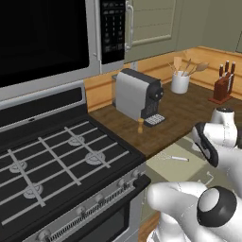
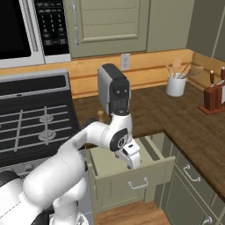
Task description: Pick the whisk from the drawer and place it on the counter.
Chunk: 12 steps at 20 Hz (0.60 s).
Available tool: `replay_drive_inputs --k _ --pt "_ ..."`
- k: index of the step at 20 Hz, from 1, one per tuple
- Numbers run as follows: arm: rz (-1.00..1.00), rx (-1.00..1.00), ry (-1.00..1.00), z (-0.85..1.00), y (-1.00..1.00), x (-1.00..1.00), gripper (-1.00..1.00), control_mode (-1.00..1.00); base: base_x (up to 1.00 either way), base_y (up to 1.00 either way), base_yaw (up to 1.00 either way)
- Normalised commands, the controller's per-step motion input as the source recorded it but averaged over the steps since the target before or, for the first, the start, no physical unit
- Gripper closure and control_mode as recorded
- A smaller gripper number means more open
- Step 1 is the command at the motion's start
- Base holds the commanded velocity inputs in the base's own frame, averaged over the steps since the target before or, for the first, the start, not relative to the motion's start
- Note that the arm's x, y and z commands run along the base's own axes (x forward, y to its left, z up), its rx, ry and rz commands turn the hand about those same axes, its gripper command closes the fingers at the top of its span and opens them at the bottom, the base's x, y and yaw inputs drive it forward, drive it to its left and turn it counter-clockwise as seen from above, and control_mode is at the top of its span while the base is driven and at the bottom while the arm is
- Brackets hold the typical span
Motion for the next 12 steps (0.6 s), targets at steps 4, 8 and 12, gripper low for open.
replay_drive_inputs --k 4,8,12 --pt "-0.05 0.0 -0.03 -0.59 0.0 0.38 -1.0 -1.0 0.0 0.0 0.0" --pt "-0.02 0.0 -0.11 -0.6 -0.01 0.38 -1.0 -1.0 0.0 0.0 0.0" --pt "-0.01 0.0 -0.09 -0.58 -0.01 0.4 -1.0 -1.0 0.0 0.0 0.0"
